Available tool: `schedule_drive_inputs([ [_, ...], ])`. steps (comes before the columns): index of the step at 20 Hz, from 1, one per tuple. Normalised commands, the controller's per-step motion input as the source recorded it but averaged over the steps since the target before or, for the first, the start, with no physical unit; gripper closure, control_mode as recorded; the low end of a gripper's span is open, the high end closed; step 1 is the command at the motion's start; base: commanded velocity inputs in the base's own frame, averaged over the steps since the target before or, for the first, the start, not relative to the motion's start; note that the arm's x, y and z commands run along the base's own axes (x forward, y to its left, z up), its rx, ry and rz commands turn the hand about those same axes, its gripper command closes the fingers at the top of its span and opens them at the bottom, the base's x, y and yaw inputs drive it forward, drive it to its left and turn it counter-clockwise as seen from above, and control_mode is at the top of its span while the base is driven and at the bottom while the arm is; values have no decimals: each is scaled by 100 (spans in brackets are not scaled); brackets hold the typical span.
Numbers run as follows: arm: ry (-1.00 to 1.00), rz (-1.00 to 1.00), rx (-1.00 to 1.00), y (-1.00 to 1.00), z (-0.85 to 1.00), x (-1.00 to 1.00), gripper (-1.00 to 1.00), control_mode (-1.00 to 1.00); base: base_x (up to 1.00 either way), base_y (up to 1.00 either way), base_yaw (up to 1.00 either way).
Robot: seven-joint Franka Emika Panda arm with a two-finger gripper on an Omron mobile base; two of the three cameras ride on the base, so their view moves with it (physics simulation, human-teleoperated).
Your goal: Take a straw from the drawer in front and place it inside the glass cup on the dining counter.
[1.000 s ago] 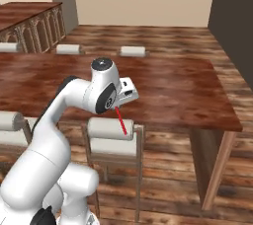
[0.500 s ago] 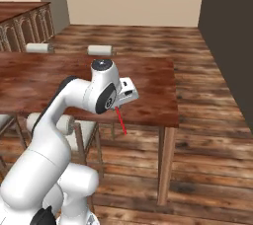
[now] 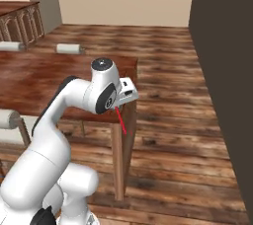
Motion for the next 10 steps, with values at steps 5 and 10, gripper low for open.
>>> schedule_drive_inputs([
  [5,0,0,0,0,0,0,100,100,23,-100,5],
  [10,0,0,0,0,0,0,100,100,72,-100,5],
])
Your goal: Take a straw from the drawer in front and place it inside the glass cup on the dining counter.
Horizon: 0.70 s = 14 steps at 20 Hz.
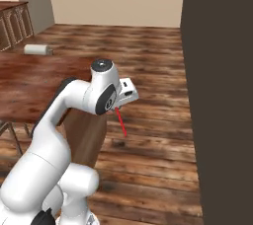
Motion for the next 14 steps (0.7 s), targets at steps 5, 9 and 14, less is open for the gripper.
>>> schedule_drive_inputs([
  [5,0,0,0,0,0,0,100,100,100,-39,7],
  [9,0,0,0,0,0,0,100,100,100,-33,8],
  [14,0,0,0,0,0,0,100,100,100,-44,11],
])
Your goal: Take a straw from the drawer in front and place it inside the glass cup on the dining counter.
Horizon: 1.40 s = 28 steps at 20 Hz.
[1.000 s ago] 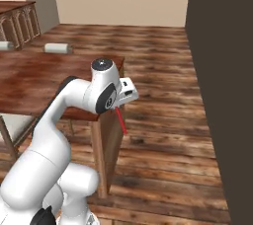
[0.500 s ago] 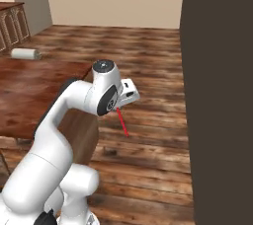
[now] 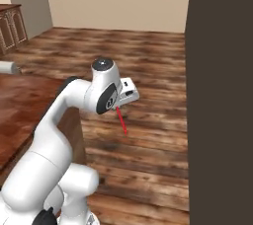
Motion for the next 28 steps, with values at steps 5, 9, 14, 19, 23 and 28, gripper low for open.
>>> schedule_drive_inputs([
  [5,0,0,0,0,0,0,100,100,100,-56,15],
  [9,0,0,0,0,0,0,100,100,100,-59,20],
  [14,0,0,0,0,0,0,100,100,100,-57,33],
  [19,0,0,0,0,0,0,100,100,100,-53,39],
  [23,0,0,0,0,0,0,100,100,100,-50,42],
  [28,0,0,0,0,0,0,100,100,100,-50,43],
])
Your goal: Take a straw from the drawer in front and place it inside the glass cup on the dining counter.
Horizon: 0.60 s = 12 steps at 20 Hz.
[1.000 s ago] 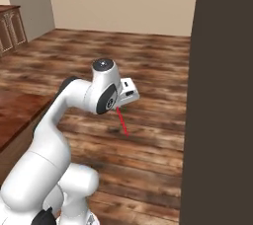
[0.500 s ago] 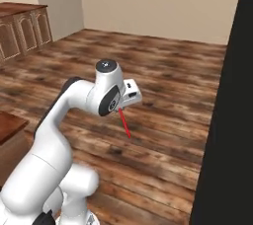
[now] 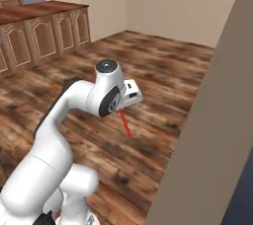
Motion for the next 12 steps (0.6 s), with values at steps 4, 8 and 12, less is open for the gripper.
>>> schedule_drive_inputs([
  [4,0,0,0,0,0,0,100,100,100,-51,43],
  [8,0,0,0,0,0,0,100,100,100,-48,44],
  [12,0,0,0,0,0,0,100,100,100,-36,49],
])
